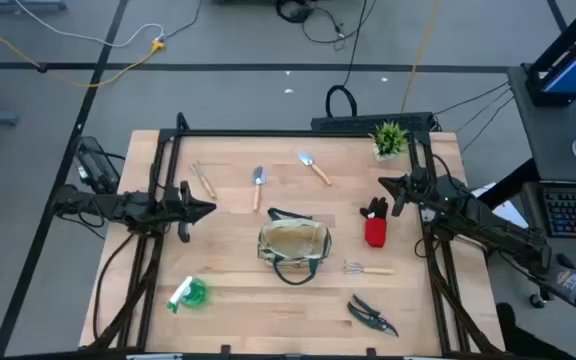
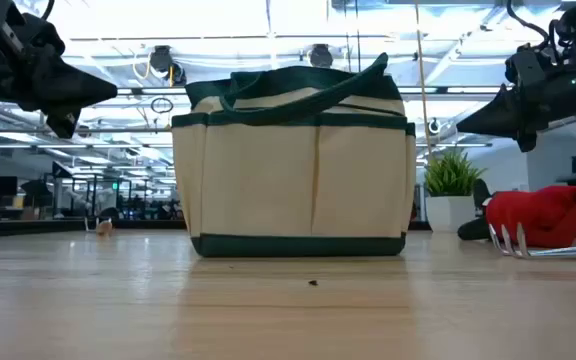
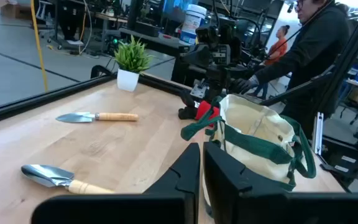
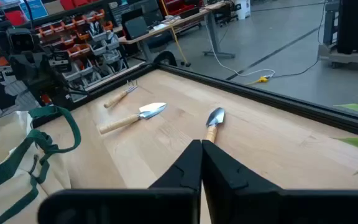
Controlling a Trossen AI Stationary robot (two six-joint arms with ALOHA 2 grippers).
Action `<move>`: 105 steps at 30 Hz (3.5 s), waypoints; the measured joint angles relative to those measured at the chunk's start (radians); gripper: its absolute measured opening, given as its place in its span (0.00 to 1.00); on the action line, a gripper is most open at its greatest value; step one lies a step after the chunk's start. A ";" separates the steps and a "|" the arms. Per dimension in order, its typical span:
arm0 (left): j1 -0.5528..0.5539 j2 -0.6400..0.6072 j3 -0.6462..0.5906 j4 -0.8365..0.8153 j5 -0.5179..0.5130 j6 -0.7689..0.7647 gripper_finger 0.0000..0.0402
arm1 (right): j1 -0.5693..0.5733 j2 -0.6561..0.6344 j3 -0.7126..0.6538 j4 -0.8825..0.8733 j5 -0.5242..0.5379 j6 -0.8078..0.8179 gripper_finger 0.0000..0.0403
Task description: Pick & Place Garden tools in Gardening bag
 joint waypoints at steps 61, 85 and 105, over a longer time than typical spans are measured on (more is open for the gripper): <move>0.000 0.000 0.000 0.000 0.000 0.000 0.06 | 0.000 0.000 0.000 0.000 0.000 0.000 0.00; 0.000 0.000 0.000 0.000 0.000 0.000 0.06 | 0.000 0.000 0.000 0.004 0.001 -0.079 0.00; 0.000 0.000 0.000 0.000 -0.010 0.136 0.06 | 0.000 0.000 0.000 0.008 0.001 -0.071 0.00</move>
